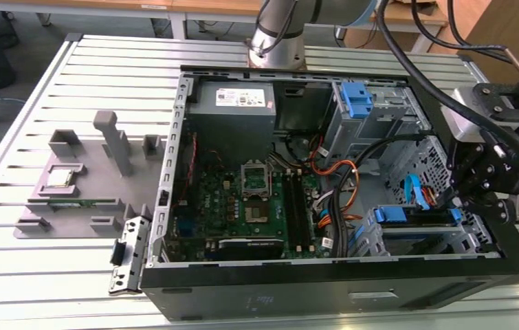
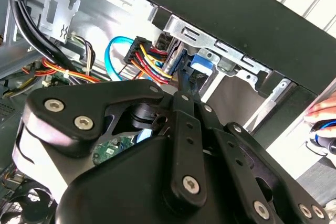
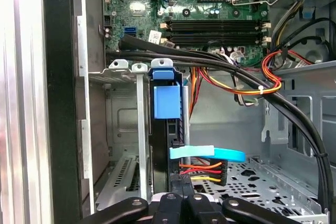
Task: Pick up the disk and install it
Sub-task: 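Insert the second disk wire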
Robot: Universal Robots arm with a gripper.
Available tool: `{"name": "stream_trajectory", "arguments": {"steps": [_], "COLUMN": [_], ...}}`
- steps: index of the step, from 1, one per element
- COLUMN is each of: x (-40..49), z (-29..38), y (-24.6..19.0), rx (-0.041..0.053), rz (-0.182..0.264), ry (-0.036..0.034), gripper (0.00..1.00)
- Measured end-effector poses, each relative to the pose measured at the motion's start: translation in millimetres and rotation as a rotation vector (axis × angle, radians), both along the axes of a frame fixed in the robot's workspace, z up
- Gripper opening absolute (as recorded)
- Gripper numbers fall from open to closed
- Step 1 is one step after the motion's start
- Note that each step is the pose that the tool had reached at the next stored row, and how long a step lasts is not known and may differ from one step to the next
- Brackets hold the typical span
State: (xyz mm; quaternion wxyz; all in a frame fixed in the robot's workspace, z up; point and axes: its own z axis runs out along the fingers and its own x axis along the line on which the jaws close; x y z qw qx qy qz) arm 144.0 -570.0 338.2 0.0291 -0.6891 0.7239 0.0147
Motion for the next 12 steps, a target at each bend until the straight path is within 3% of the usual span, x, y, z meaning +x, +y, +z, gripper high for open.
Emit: {"name": "stream_trajectory", "arguments": {"steps": [12], "x": [0.1], "z": [-5.8], "y": [0.0], "rx": [0.0047], "rz": [0.000], "ry": [0.0000], "gripper": [0.10]}}
